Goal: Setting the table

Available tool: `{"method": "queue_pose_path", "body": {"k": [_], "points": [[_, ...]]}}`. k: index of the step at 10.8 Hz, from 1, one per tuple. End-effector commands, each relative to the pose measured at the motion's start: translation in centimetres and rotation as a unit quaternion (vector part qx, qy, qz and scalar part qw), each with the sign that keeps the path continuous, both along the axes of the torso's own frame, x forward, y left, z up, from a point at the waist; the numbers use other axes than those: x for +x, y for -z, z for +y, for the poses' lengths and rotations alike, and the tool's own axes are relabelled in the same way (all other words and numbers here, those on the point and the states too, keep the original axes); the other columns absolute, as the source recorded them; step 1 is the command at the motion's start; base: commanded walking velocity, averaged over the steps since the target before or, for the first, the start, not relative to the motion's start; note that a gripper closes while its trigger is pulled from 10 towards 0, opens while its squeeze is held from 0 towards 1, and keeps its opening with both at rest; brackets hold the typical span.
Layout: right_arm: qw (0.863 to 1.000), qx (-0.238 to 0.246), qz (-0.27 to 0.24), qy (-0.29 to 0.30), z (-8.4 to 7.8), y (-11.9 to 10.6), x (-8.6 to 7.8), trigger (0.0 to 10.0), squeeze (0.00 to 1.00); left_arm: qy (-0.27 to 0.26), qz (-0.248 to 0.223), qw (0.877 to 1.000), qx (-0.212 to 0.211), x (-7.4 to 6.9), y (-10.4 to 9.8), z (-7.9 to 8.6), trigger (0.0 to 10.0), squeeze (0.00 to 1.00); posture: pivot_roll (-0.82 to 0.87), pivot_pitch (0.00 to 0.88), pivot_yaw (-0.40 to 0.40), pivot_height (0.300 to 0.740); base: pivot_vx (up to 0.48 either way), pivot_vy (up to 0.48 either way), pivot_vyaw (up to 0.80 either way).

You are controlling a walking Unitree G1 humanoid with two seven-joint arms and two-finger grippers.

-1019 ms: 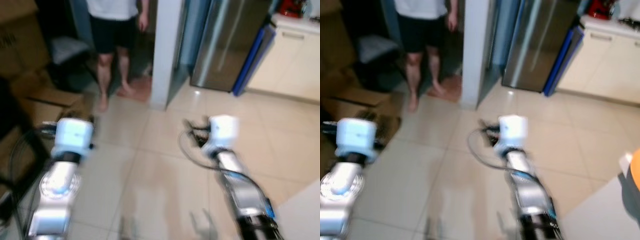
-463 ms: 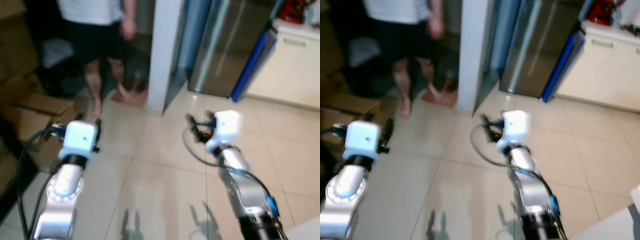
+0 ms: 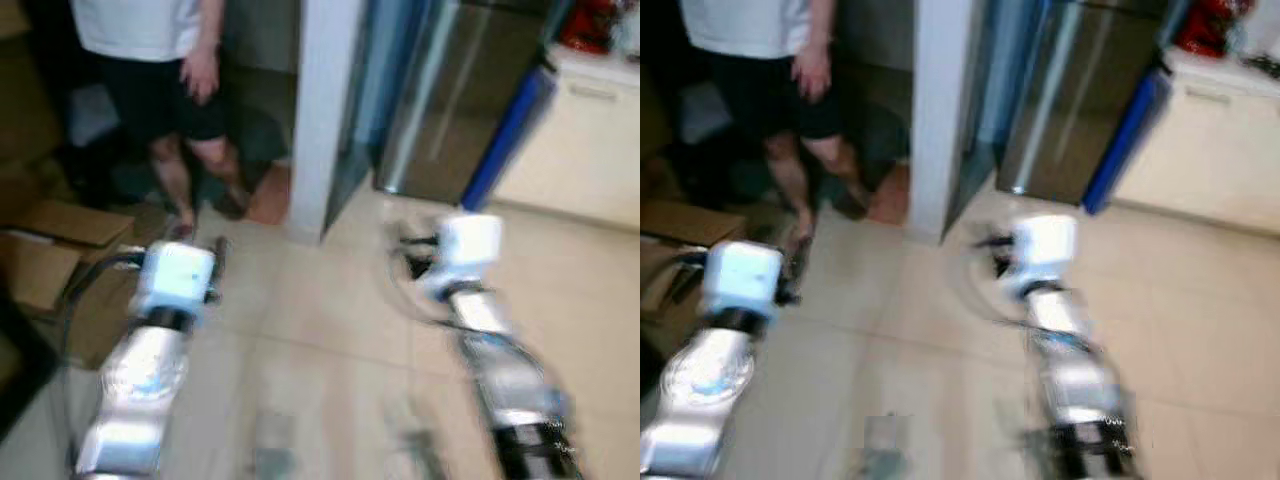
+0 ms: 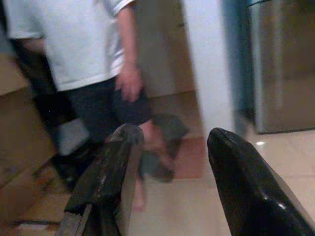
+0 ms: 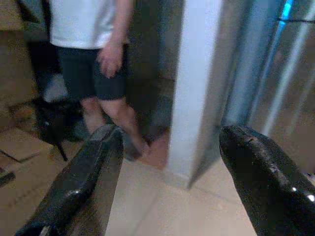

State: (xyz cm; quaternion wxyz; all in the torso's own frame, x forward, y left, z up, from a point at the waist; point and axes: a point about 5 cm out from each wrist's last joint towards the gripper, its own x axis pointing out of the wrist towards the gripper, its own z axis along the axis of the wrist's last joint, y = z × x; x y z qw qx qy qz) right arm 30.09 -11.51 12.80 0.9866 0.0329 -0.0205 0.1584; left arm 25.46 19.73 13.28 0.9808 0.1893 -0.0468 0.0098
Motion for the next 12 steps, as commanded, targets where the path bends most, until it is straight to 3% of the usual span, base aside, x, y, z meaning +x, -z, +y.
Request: {"method": "queue_pose_path", "body": {"k": [1,3,7,10,12], "points": [[1.000,-0.008,0.004,0.026,-1.9,0.2,-0.1,10.0,0.00,0.007,-0.005,1.000,-0.006,-0.1,-0.1,-0.7,10.0,0.00,0.04,0.000,-0.098,0.740,0.412,0.000,0.00],[1.000,0.002,0.025,0.016,-1.7,0.7,0.0,10.0,0.00,0.003,0.000,1.000,-0.006,-0.4,0.2,-0.7,10.0,0.00,0.04,0.000,-0.105,0.740,0.407,0.000,0.00],[1.000,0.010,0.016,0.020,-1.6,0.1,0.4,10.0,0.00,0.003,-0.025,1.000,-0.001,0.8,-1.3,-0.4,10.0,0.00,0.06,0.000,-0.108,0.740,0.409,0.000,-0.73],[1.000,0.014,0.006,0.027,-1.2,-0.1,0.5,10.0,0.00,0.007,-0.020,1.000,0.007,0.9,-1.1,0.2,10.0,0.00,0.06,0.000,-0.069,0.740,0.410,0.000,-0.80],[1.000,0.013,0.006,0.027,-1.3,-0.1,0.7,10.0,0.00,0.012,-0.021,1.000,0.008,1.4,-1.4,0.0,10.0,0.00,0.06,0.000,-0.066,0.740,0.409,0.000,0.00]]}}
